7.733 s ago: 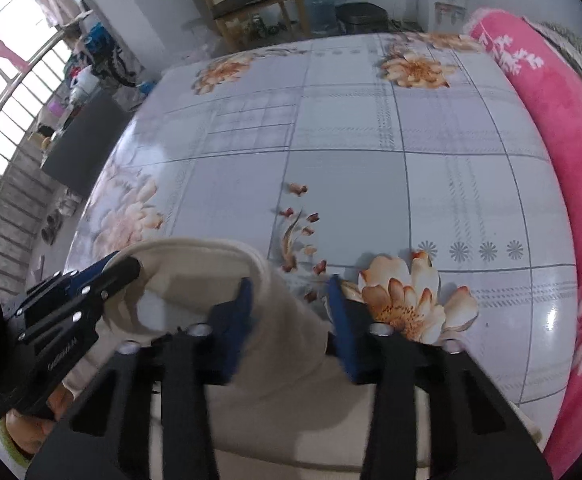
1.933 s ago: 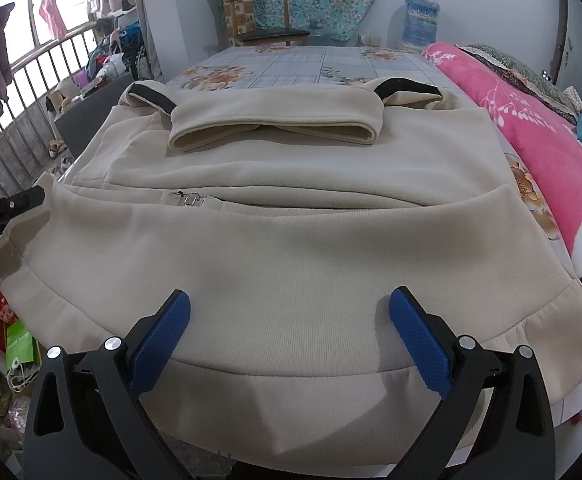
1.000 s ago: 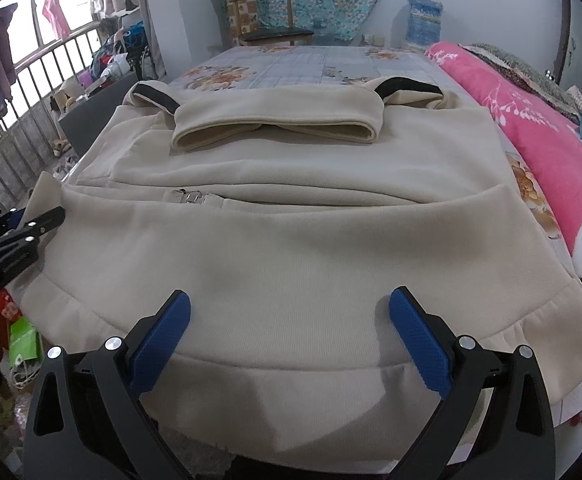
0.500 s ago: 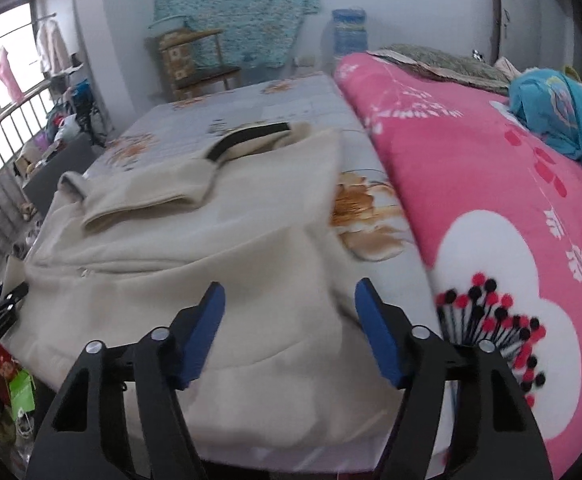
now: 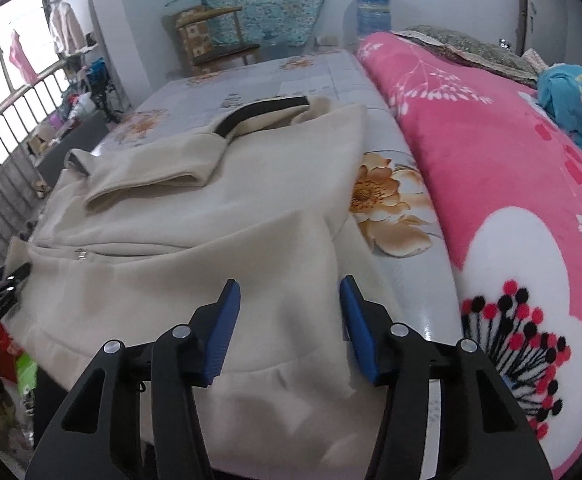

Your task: Fold large clothes

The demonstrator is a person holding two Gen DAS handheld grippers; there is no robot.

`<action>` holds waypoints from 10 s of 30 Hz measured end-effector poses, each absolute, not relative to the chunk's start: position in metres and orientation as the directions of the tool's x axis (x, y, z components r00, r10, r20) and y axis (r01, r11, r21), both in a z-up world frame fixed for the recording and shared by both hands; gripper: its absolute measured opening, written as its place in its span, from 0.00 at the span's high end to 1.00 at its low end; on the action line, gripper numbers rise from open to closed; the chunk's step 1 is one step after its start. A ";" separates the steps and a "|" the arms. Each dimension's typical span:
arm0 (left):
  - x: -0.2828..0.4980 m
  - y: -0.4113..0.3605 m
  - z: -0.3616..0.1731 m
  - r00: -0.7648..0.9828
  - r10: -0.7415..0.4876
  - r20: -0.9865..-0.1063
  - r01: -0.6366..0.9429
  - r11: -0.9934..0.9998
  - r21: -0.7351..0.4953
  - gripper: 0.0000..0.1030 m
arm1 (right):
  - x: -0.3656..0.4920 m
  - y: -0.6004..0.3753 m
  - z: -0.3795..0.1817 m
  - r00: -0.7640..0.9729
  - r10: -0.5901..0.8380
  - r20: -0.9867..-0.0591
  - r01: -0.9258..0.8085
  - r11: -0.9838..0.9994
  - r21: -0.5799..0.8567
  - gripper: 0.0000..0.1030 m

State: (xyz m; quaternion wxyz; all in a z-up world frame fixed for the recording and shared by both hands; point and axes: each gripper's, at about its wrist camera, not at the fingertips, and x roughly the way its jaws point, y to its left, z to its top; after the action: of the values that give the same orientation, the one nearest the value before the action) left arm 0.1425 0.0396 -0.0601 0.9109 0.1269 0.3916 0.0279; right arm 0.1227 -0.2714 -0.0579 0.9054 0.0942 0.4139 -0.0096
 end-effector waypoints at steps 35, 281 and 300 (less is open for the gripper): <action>0.143 0.040 -0.061 0.688 0.151 -0.710 0.048 0.967 0.252 0.71 | 0.126 -0.243 -0.072 0.597 -0.162 -0.786 0.104 0.987 -0.125 0.66; 0.133 0.026 0.004 0.688 -0.141 -0.712 0.105 0.990 -0.094 0.10 | 0.107 -0.163 -0.035 0.719 0.045 -0.693 0.074 0.987 0.142 0.08; 0.067 -0.025 0.035 0.777 0.088 -0.623 0.016 0.987 0.160 0.08 | 0.062 -0.130 0.001 0.781 -0.072 -0.621 0.101 0.995 0.012 0.06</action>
State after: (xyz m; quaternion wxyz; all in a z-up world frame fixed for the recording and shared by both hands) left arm 0.0674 -0.0252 0.0350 0.9394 0.0781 0.3333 0.0192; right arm 0.0624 -0.1302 0.0010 0.9433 0.0222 0.3280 -0.0459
